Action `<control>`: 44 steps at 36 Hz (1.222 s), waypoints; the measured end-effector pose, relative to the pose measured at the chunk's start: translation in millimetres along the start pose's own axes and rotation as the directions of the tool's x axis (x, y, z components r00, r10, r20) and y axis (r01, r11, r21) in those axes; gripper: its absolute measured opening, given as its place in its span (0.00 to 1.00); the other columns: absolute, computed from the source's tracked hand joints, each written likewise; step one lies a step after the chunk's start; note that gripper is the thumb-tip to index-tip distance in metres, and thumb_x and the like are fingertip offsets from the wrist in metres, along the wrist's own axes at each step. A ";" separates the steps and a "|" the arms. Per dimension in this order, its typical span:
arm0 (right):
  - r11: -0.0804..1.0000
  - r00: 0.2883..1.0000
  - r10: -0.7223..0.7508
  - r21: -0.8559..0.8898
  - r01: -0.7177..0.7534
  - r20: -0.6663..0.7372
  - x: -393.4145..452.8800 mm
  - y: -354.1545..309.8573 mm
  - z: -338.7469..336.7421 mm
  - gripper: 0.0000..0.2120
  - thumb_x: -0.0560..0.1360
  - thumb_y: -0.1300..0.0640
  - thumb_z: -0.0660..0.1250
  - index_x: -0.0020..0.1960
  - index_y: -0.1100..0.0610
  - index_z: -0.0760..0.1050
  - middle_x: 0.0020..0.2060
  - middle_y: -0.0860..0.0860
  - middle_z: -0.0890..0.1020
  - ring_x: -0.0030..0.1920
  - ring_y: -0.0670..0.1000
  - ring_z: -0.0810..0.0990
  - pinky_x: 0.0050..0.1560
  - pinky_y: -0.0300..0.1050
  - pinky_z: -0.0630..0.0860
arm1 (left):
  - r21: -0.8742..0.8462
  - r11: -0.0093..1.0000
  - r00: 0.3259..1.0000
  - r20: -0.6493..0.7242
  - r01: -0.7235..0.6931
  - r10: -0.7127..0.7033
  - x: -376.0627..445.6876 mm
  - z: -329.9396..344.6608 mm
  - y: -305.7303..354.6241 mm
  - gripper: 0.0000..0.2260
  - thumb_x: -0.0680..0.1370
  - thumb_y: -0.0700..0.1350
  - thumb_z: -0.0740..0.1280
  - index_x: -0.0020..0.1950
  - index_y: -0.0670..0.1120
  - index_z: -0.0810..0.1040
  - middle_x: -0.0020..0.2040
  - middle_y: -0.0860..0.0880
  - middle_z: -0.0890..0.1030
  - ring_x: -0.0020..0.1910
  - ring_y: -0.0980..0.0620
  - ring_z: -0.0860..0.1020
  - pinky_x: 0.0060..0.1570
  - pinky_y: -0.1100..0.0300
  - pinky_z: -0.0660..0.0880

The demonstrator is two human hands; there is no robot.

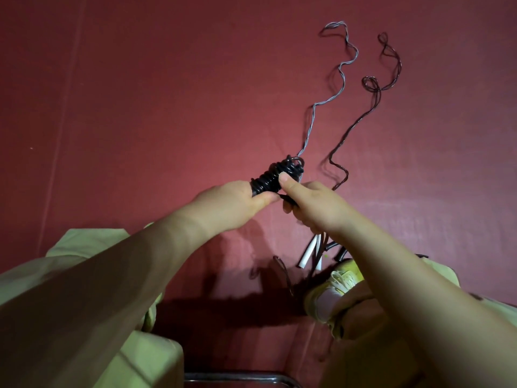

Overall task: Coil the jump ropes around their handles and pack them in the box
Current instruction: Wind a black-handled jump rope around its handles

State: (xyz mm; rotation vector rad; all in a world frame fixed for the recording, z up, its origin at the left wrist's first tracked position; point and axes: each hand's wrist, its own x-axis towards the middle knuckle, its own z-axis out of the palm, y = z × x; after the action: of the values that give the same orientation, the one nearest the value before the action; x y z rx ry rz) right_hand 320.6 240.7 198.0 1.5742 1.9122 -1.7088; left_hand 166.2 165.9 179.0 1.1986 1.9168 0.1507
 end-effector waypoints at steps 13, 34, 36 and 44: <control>0.985 0.998 0.024 0.169 -0.014 -0.058 -1.3 3.3 -9.7 0.20 0.71 0.39 0.62 0.33 0.55 0.70 0.20 0.45 0.62 0.21 0.47 0.58 0.26 0.40 0.55 | 0.134 0.980 0.987 -0.044 -0.145 0.153 -12.4 -0.4 20.2 0.21 0.74 0.67 0.58 0.44 0.49 0.71 0.38 0.54 0.75 0.43 0.47 0.76 0.41 0.53 0.71; 0.902 0.954 -0.300 0.325 0.284 0.001 -8.6 0.0 -20.9 0.17 0.82 0.46 0.57 0.37 0.52 0.61 0.24 0.44 0.62 0.26 0.45 0.54 0.27 0.42 0.49 | -0.822 0.327 0.771 0.559 0.466 0.305 -17.9 -21.0 20.3 0.26 0.68 0.69 0.55 0.36 0.47 0.73 0.25 0.55 0.62 0.20 0.60 0.60 0.24 0.67 0.49; 0.911 0.964 -0.266 0.325 0.255 -0.010 -9.0 -2.4 -19.5 0.18 0.83 0.48 0.54 0.36 0.53 0.61 0.22 0.43 0.61 0.25 0.45 0.54 0.28 0.43 0.48 | -0.834 0.343 0.810 0.526 0.432 0.259 -17.5 -19.8 23.4 0.26 0.68 0.70 0.54 0.37 0.47 0.71 0.25 0.55 0.61 0.20 0.60 0.59 0.25 0.66 0.49; 0.977 0.984 -0.156 0.135 0.167 -0.087 -2.7 -1.8 -20.0 0.24 0.80 0.39 0.56 0.36 0.56 0.72 0.20 0.43 0.64 0.23 0.46 0.59 0.23 0.37 0.57 | -0.789 0.588 0.956 0.282 0.179 0.087 -12.4 -13.6 27.2 0.26 0.78 0.66 0.48 0.38 0.47 0.71 0.25 0.54 0.63 0.21 0.57 0.60 0.26 0.64 0.50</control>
State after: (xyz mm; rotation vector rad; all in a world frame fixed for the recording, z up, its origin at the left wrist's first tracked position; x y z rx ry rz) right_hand 330.6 255.3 208.0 1.5923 2.0479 -1.9153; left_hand 177.5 174.9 208.5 0.4846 1.3266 0.7088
